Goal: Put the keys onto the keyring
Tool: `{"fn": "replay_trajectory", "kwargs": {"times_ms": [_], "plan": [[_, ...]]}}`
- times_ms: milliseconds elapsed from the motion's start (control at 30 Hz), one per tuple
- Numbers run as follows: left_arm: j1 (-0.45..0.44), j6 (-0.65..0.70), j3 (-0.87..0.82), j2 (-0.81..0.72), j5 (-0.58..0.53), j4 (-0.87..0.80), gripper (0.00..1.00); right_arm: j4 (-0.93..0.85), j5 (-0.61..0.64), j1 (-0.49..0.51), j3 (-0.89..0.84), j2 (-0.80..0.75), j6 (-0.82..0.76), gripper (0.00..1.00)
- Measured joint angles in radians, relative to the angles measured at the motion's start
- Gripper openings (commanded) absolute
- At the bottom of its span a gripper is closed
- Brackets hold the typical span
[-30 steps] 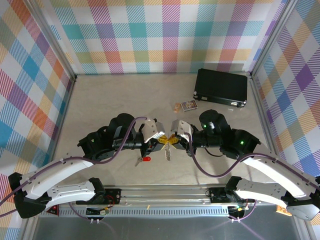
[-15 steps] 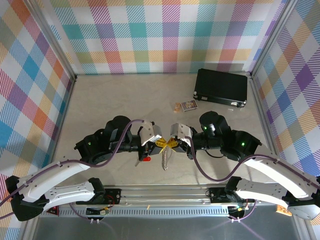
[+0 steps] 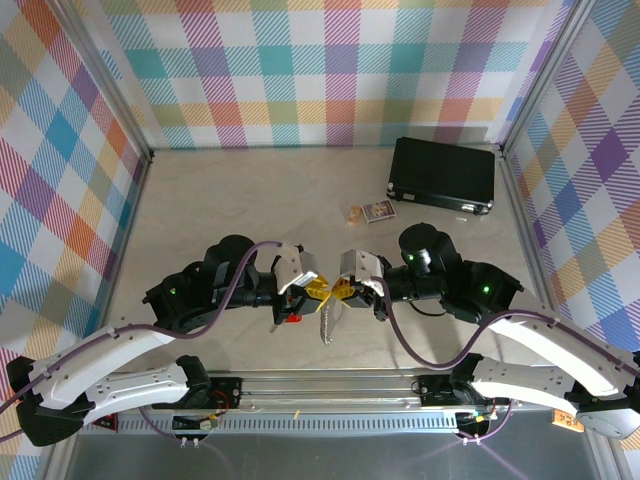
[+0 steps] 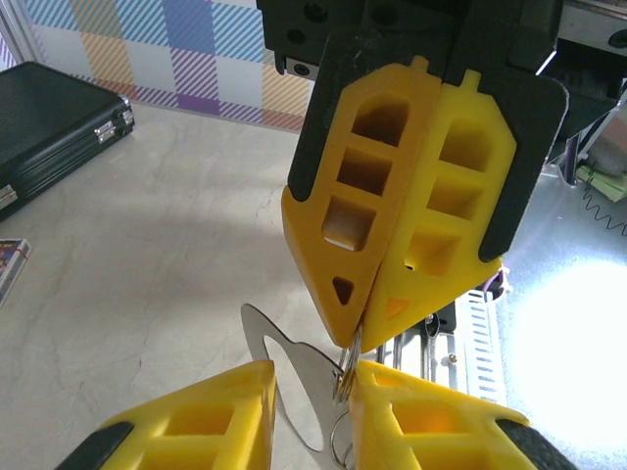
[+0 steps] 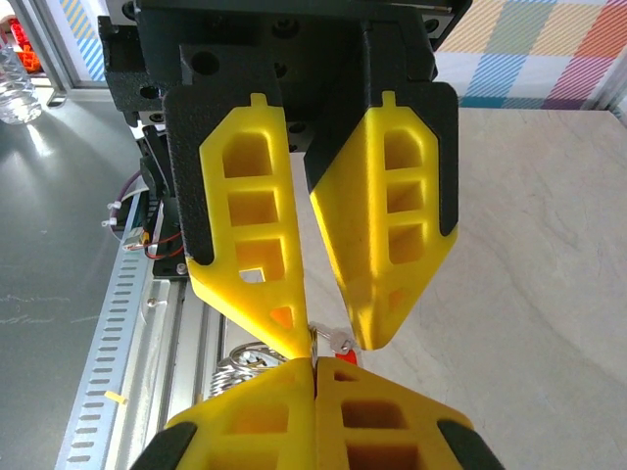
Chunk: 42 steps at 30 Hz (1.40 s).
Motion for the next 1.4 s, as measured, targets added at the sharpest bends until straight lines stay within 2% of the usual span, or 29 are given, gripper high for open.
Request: {"fn": "replay_trajectory", "kwargs": {"times_ms": [367,567,867,1000,1100,1233,1400], "plan": [[0.000,-0.003,-0.003,0.006,0.051,0.004,0.12,-0.001,0.000,0.008,0.000,0.001,-0.006,0.00],[0.000,-0.006,-0.023,0.003,0.061,0.023,0.00,-0.011,0.002,0.008,0.000,0.006,-0.006,0.00],[0.000,-0.011,-0.071,-0.037,0.052,0.083,0.00,-0.004,0.000,0.014,0.000,0.008,-0.006,0.00],[0.000,-0.018,-0.082,-0.054,0.051,0.105,0.00,0.017,-0.006,0.017,0.000,0.006,0.005,0.19],[0.000,-0.026,-0.088,-0.061,0.050,0.134,0.00,0.030,-0.011,0.023,0.000,0.000,0.023,0.29],[0.000,-0.037,-0.114,-0.090,0.051,0.196,0.00,0.056,-0.009,0.032,-0.002,-0.040,0.055,0.35],[0.000,-0.059,-0.137,-0.137,0.070,0.284,0.00,0.094,-0.005,0.032,-0.003,-0.111,0.104,0.36]]}}
